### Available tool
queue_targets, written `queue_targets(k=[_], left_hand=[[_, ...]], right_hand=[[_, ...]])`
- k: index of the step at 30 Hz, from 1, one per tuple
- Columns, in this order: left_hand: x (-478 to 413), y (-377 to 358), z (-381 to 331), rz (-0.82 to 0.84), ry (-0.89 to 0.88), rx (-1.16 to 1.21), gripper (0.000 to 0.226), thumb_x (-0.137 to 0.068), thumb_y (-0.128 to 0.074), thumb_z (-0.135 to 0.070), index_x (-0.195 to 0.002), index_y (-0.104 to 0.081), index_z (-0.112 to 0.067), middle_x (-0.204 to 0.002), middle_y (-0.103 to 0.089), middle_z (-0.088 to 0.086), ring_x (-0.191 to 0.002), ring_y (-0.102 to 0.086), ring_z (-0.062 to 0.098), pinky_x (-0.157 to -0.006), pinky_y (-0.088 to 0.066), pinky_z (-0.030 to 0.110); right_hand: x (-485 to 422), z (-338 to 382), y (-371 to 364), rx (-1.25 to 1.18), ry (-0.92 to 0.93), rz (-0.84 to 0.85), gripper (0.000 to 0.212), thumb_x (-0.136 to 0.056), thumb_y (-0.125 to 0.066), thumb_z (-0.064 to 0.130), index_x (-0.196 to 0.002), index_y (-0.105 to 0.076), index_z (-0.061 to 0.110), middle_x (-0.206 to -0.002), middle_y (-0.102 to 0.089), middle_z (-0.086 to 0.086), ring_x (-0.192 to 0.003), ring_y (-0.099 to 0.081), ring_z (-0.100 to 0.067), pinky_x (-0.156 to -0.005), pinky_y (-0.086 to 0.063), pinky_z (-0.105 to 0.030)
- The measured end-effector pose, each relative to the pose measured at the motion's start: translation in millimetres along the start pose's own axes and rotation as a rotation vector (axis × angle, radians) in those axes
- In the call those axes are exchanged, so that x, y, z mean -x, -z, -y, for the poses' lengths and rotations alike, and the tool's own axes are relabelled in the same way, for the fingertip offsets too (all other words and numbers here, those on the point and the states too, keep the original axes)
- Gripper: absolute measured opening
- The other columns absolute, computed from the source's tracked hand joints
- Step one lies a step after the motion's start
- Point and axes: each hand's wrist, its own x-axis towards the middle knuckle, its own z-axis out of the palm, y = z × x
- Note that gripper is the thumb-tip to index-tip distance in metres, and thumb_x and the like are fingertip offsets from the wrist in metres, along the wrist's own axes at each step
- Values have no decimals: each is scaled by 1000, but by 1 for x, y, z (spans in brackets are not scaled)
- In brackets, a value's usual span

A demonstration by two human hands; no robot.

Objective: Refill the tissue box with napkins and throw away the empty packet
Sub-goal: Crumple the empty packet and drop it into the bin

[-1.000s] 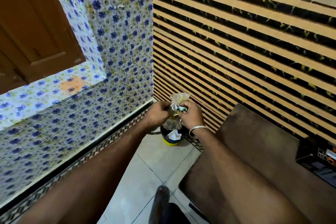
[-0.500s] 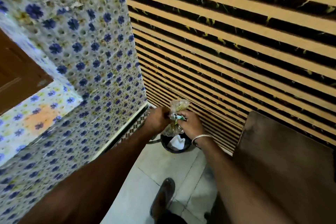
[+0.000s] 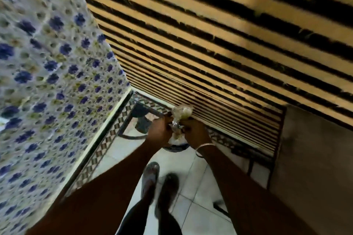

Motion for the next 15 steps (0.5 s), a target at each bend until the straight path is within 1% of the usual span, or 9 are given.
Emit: queue_targets(k=[3,5,7,9,10,11,13,14,15], left_hand=[[-32,-31,28,74,14,54,26,-86,-55,-6,-106,-71,0,-103,-72,23,-94,-67,40,-74,-48,35],[-54,-55,52,105,23,106,37,-80,-51,-16,-101,-74,2,-97,-72,27,-90,-69,40,-72,-48,31],[-72,-78,71,125,54,143,48,-79,-46,-24,-107,-72,5,-94,-73,26,-88,-70,38,-75,-52,29],[-89,-102,95,127,136,247,43,-91,-52,-24,-114,-65,9,-86,-71,19,-85,-68,31,-77,-56,27],[-97,-114,107,129,166,263,35,-96,-54,-18,-116,-64,9,-84,-69,11,-87,-66,25,-76,-54,18],[-105,-125,116,145,188,250,29,-99,-54,-13,-116,-65,7,-89,-68,8,-94,-64,25,-79,-50,15],[-127,-157,140,147,206,227,26,-99,-51,-10,-114,-67,3,-108,-70,19,-108,-64,33,-91,-49,29],[-140,-176,153,143,210,201,26,-99,-51,-11,-112,-69,3,-112,-70,22,-110,-63,36,-93,-49,33],[-148,-188,160,164,237,188,26,-99,-50,-10,-111,-69,3,-112,-69,23,-109,-63,37,-90,-47,31]], right_hand=[[-34,-27,-22,-9,-41,-14,35,-85,-51,-12,-112,-72,-3,-118,-70,-22,-113,-62,-27,-100,-44,-29],[-60,-52,-43,-20,-82,-20,33,-88,-50,-8,-114,-70,-3,-118,-69,-24,-113,-62,-33,-100,-47,-39],[-85,-79,-65,-50,-113,-3,31,-92,-51,-3,-119,-67,-1,-123,-66,-22,-117,-59,-34,-104,-46,-44],[-113,-111,-91,-74,-151,84,33,-94,-52,8,-125,-64,5,-134,-61,-18,-126,-54,-33,-110,-41,-46],[-132,-144,-110,-72,-163,111,37,-93,-51,17,-127,-64,11,-138,-58,-15,-131,-51,-33,-113,-39,-48],[-151,-178,-129,-56,-177,121,43,-88,-49,25,-127,-63,19,-142,-56,-13,-135,-47,-34,-114,-37,-50],[-177,-218,-154,-17,-228,158,47,-84,-45,28,-128,-61,25,-142,-55,-13,-136,-45,-36,-114,-37,-52],[-184,-221,-158,6,-256,184,45,-88,-47,23,-131,-59,19,-140,-55,-15,-134,-47,-37,-113,-38,-49],[-187,-214,-157,56,-275,201,42,-93,-48,16,-134,-56,11,-140,-54,-18,-132,-48,-37,-112,-38,-45]])
